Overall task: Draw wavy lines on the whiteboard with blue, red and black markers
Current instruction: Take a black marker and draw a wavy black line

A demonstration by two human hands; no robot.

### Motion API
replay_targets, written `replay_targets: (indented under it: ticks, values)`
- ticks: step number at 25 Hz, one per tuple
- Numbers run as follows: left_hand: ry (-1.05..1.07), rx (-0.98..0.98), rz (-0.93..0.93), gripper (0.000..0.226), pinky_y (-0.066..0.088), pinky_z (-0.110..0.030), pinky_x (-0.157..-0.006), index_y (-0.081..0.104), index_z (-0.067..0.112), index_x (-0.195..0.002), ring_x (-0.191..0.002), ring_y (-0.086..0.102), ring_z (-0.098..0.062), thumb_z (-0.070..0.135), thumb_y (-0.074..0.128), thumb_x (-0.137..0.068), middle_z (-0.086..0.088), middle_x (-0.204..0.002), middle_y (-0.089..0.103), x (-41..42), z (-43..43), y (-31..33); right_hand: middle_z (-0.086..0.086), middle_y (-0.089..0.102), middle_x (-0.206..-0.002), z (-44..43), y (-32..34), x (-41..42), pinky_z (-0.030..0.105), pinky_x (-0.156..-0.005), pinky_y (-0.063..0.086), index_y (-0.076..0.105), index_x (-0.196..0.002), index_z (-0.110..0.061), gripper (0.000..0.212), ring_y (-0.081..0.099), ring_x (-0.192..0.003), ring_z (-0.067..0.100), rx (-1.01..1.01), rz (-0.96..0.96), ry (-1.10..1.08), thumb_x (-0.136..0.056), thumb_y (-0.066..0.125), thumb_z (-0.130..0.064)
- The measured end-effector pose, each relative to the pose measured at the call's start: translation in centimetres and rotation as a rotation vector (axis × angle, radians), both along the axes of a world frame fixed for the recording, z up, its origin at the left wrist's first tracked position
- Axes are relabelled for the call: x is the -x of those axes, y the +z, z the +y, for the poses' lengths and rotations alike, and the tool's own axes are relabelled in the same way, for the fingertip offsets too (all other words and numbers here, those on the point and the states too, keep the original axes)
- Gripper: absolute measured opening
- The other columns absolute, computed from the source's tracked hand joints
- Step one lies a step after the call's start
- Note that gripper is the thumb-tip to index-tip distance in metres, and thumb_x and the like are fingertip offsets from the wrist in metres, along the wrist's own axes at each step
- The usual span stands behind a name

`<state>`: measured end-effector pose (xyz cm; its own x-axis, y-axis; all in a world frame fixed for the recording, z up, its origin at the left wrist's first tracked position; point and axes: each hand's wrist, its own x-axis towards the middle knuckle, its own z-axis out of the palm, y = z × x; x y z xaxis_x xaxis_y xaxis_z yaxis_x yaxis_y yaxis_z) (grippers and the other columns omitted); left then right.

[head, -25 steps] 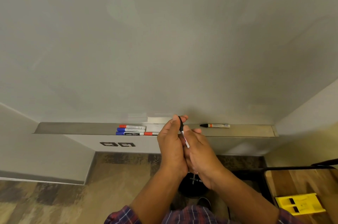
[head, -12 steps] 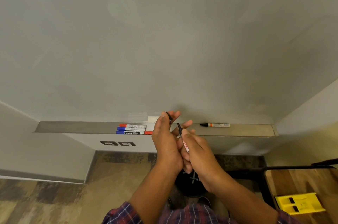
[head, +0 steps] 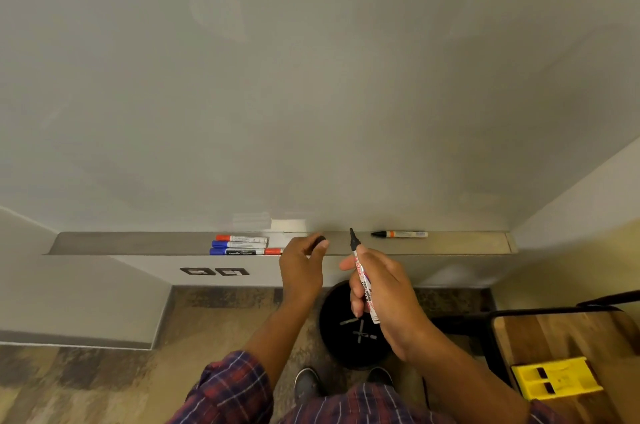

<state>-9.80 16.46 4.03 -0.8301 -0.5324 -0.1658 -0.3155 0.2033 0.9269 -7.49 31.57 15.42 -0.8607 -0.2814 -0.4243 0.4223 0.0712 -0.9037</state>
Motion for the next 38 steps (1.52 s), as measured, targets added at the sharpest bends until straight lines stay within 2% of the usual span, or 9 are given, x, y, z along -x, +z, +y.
replay_targets:
  ticks: [3, 5, 8, 14, 23, 28, 32, 35, 38]
  values:
    - [-0.161, 0.328, -0.147, 0.022, 0.051, -0.028, -0.093, 0.077, 0.012, -0.120, -0.108, 0.066, -0.023, 0.009, 0.062, -0.105, -0.009, -0.118, 0.071, 1.8, -0.8, -2.8, 0.009, 0.052, -0.063, 0.6, -0.2, 0.4, 0.030, -0.053, 0.046, 0.069, -0.101, -0.008, 0.042, 0.050, -0.051, 0.019, -0.006, -0.001, -0.020, -0.112, 0.039, -0.036]
    - [-0.231, 0.476, -0.217, 0.023, 0.047, -0.039, -0.101, 0.078, 0.020, -0.120, -0.116, 0.062, -0.022, 0.013, 0.063, -0.105, -0.002, -0.122, 0.072, 2.6, -1.0, -3.8, 0.009, 0.052, -0.063, 1.0, -0.4, 0.7, 0.030, -0.053, 0.046, 0.069, -0.101, -0.009, 0.041, 0.050, -0.052, 0.019, -0.013, 0.004, -0.029, -0.112, 0.039, -0.035]
    - [-0.323, 0.645, -0.249, 0.022, 0.033, -0.040, -0.098, 0.080, 0.030, -0.115, -0.119, 0.056, -0.019, 0.018, 0.066, -0.103, 0.007, -0.114, 0.075, 3.6, -0.9, -4.2, 0.010, 0.056, -0.067, 1.6, -0.2, 1.2, 0.030, -0.054, 0.049, 0.071, -0.101, -0.013, 0.038, 0.053, -0.056, 0.020, -0.017, 0.017, -0.027, -0.112, 0.039, -0.032]
    - [-0.516, 0.942, -0.324, 0.031, 0.034, -0.040, -0.091, 0.078, 0.031, -0.112, -0.112, 0.053, -0.021, 0.010, 0.058, -0.103, 0.008, -0.098, 0.074, 4.8, -0.6, -6.4, 0.006, 0.061, -0.073, 2.4, 0.6, 1.8, 0.026, -0.060, 0.052, 0.072, -0.111, -0.021, 0.032, 0.057, -0.063, 0.020, -0.011, 0.054, -0.044, -0.111, 0.041, -0.027]
    - [-0.584, 1.022, -0.350, 0.028, 0.036, -0.042, -0.093, 0.075, 0.030, -0.110, -0.116, 0.051, -0.022, 0.011, 0.057, -0.102, 0.009, -0.107, 0.072, 5.0, -0.3, -7.4, 0.011, 0.067, -0.082, 2.7, 1.3, 2.1, 0.030, -0.066, 0.054, 0.072, -0.112, -0.025, 0.024, 0.061, -0.071, 0.018, 0.005, 0.152, -0.010, -0.109, 0.048, -0.019]
    - [-0.578, 1.010, -0.351, 0.022, 0.036, -0.042, -0.091, 0.075, 0.030, -0.101, -0.113, 0.054, -0.022, 0.013, 0.062, -0.102, 0.013, -0.098, 0.073, 4.5, -0.6, -7.4, 0.003, 0.071, -0.080, 2.1, 2.5, 3.0, 0.027, -0.069, 0.058, 0.069, -0.115, -0.026, 0.022, 0.064, -0.070, 0.014, 0.003, 0.276, 0.024, -0.108, 0.052, -0.016]
    - [-0.567, 1.006, -0.324, 0.021, 0.036, -0.042, -0.093, 0.074, 0.028, -0.104, -0.116, 0.053, -0.022, 0.015, 0.057, -0.105, 0.009, -0.109, 0.075, 4.2, -0.8, -7.0, 0.004, 0.072, -0.090, 1.6, 3.7, 3.9, 0.031, -0.071, 0.060, 0.064, -0.130, -0.020, 0.027, 0.071, -0.076, 0.020, 0.007, 0.409, 0.016, -0.106, 0.055, -0.014]
    - [-0.532, 0.964, -0.231, 0.018, 0.039, -0.042, -0.097, 0.072, 0.026, -0.111, -0.118, 0.055, -0.022, 0.026, 0.054, -0.108, 0.006, -0.115, 0.074, 4.0, -0.6, -6.6, 0.008, 0.069, -0.101, 1.2, 4.9, 4.4, 0.028, -0.067, 0.060, 0.052, -0.145, -0.022, 0.042, 0.072, -0.077, 0.022, 0.044, 0.478, -0.016, -0.105, 0.057, -0.010]
    - [-0.492, 0.919, -0.097, 0.026, 0.043, -0.042, -0.099, 0.071, 0.027, -0.121, -0.121, 0.056, -0.020, 0.038, 0.054, -0.106, 0.009, -0.125, 0.071, 3.9, -0.5, -5.5, 0.007, 0.069, -0.103, 1.1, 6.4, 4.9, 0.030, -0.069, 0.060, 0.051, -0.142, -0.023, 0.040, 0.073, -0.079, 0.023, 0.052, 0.566, -0.020, -0.104, 0.058, -0.011]
